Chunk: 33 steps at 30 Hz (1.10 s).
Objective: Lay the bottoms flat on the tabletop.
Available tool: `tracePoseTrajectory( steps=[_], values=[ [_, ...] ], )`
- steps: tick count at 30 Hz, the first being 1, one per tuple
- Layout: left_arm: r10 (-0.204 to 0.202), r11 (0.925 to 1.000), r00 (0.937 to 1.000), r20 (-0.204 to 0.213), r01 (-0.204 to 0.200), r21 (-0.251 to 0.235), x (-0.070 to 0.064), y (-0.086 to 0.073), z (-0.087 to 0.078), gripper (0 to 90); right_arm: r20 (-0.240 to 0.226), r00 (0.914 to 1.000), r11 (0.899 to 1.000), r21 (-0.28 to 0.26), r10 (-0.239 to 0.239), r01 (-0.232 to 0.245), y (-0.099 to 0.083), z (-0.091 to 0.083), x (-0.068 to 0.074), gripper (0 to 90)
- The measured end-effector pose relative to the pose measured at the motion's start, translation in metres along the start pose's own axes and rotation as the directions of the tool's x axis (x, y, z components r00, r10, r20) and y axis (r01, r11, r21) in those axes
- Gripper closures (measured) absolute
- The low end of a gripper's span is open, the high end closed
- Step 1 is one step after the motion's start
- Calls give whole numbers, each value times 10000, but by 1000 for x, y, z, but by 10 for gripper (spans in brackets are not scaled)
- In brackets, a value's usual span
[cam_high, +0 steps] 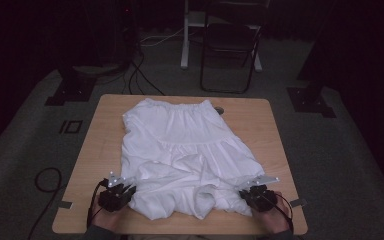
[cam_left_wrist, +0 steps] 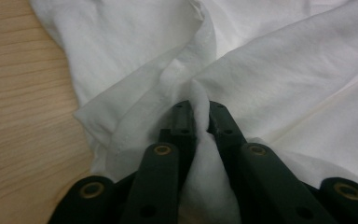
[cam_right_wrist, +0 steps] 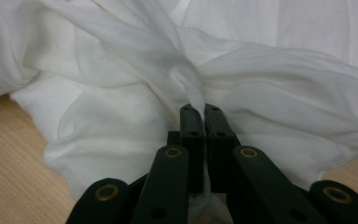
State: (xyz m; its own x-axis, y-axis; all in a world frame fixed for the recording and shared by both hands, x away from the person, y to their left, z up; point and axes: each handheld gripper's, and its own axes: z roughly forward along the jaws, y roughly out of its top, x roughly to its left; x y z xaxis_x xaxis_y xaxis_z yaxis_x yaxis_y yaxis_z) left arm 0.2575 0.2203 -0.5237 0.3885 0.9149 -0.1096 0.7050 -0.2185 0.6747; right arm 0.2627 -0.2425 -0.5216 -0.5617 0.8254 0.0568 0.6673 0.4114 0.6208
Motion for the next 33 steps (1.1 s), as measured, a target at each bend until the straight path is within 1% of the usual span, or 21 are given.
tracePoseTrajectory(
  steps=[1, 2, 3, 4, 5, 7, 8, 9, 10, 11, 15, 16, 17, 18, 19, 21, 24, 26, 29, 31, 33],
  values=[
    [57, 9995, 10000, 11, -57, -320, 0, 4, -5, 698, 49, 10000, 9999, -123, -32, 33, 3, -2, 0, 810],
    [66, 9989, 10000, -51, -68, -458, 0, 6, -9, 650, 121, 9999, 9997, -252, -54, 57, 5, -4, 0, 755],
    [80, 9981, 9999, -97, -86, -614, 1, 9, -13, 610, 216, 9997, 9991, -419, -60, 69, 8, -8, -1, 719],
    [80, 9981, 9999, -97, -86, -614, 1, 9, -13, 588, 257, 9997, 9981, -615, -63, 79, 12, -11, -2, 686],
    [52, 9955, 9999, -165, -67, -944, 3, 15, -22, 570, 283, 9996, 9966, -816, -52, 75, 16, -15, -3, 659],
    [49, 9927, 9996, -268, -81, -1206, 5, 21, -29, 540, 331, 9994, 9930, -1176, -34, 73, 25, -22, -4, 621],
    [49, 9927, 9996, -268, -81, -1206, 5, 21, -29, 533, 363, 9993, 9911, -1331, -51, 99, 29, -24, -5, 606],
    [52, 9882, 9993, -366, -108, -1528, 7, 29, -35, 521, 389, 9992, 9887, -1492, -67, 125, 34, -26, -4, 596],
    [25, 9854, 9991, -425, -97, -1699, 8, 34, -37, 511, 380, 9992, 9865, -1630, -99, 160, 39, -28, -4, 584],
    [31, 9841, 9988, -481, -116, -1771, 8, 38, -38, 507, 335, 9993, 9836, -1788, -186, 243, 46, -29, -3, 570],
    [155, 9721, 9979, -625, -296, -2329, 7, 60, -42, 486, 282, 9991, 9774, -2081, -331, 383, 68, -26, 1, 544],
    [198, 9712, 9981, -591, -332, -2360, 7, 64, -41, 480, 195, 9990, 9757, -2147, -406, 438, 75, -23, 3, 534],
    [198, 9712, 9981, -591, -332, -2360, 7, 64, -41, 473, 166, 9988, 9755, -2150, -450, 475, 79, -20, 5, 526],
    [288, 9716, 9980, -565, -412, -2332, 5, 74, -34, 470, 128, 9988, 9759, -2128, -465, 482, 85, -15, 7, 516],
    [359, 9729, 9981, -492, -462, -2268, 4, 79, -28, 467, 32, 9988, 9769, -2081, -495, 490, 90, -10, 9, 506],
    [544, 9769, 9980, -331, -601, -2053, -1, 86, -15, 447, -209, 9983, 9793, -1963, -552, 500, 101, 3, 13, 480],
    [945, 9818, 9955, -13, -934, -1653, -13, 95, 9, 418, -397, 9958, 9802, -1835, -828, 742, 115, 24, 23, 434],
    [1158, 9837, 9932, 101, -1133, -1394, -20, 99, 25, 396, -433, 9944, 9815, -1702, -964, 878, 124, 37, 28, 394],
    [1193, 9880, 9919, 446, -1141, -1045, -29, 103, 47, 377, -286, 9954, 9842, -1546, -911, 857, 137, 54, 34, 341],
    [1161, 9918, 9898, 826, -1111, -633, -34, 103, 58, 364, -258, 9963, 9886, -1290, -814, 774, 142, 66, 37, 306],
    [1245, 9920, 9870, 1017, -1218, -326, -39, 101, 66, 364, -338, 9967, 9926, -987, -744, 707, 145, 78, 37, 278]
  ],
)
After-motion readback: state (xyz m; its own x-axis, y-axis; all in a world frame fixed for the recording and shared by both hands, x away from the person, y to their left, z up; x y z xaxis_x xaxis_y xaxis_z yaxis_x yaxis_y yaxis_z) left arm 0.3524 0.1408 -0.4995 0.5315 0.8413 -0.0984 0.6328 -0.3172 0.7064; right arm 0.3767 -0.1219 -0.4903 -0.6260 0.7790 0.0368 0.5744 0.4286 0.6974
